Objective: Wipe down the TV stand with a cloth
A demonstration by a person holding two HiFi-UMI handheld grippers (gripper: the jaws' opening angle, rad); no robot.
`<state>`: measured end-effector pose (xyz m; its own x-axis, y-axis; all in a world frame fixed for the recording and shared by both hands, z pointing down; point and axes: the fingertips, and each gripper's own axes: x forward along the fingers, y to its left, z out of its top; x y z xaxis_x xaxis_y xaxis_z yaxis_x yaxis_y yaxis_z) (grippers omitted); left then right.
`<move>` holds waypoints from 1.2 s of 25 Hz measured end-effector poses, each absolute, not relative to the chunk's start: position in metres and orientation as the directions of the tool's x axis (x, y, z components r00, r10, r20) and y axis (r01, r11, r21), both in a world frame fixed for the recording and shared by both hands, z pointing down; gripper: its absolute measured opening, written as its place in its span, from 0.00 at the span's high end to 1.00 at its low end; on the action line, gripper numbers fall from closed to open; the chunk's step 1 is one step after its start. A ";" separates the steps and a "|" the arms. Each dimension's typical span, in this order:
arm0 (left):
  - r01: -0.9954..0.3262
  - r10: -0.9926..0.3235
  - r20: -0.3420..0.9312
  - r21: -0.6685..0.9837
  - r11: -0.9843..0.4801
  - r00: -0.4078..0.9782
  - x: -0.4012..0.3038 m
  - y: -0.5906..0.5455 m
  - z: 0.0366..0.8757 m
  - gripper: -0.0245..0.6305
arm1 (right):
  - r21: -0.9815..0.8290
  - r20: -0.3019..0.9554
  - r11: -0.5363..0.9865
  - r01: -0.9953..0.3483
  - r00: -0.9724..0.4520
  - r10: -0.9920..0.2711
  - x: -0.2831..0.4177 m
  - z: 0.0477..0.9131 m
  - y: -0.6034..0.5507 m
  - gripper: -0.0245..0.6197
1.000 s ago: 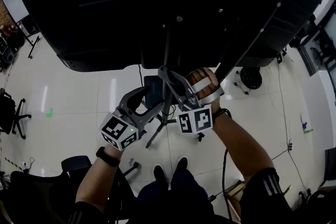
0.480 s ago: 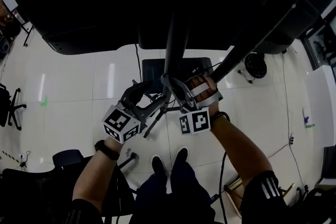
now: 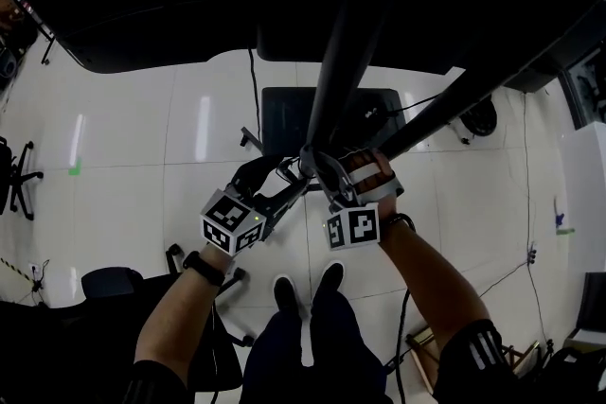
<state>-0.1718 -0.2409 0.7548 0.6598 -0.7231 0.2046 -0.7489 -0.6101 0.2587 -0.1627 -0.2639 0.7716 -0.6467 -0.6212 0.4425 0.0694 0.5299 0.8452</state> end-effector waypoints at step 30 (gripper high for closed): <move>-0.756 -0.697 0.302 0.346 -0.555 0.650 -0.151 -0.248 0.872 0.50 | 0.694 0.600 0.718 0.053 -0.595 -0.535 -0.154 0.917 -0.260 0.87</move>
<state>-0.1511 -0.2483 0.8718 0.6501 -0.6970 0.3025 -0.7563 -0.5551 0.3463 -0.1536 -0.2603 0.9169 -0.5948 -0.5354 0.5997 0.0534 0.7180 0.6940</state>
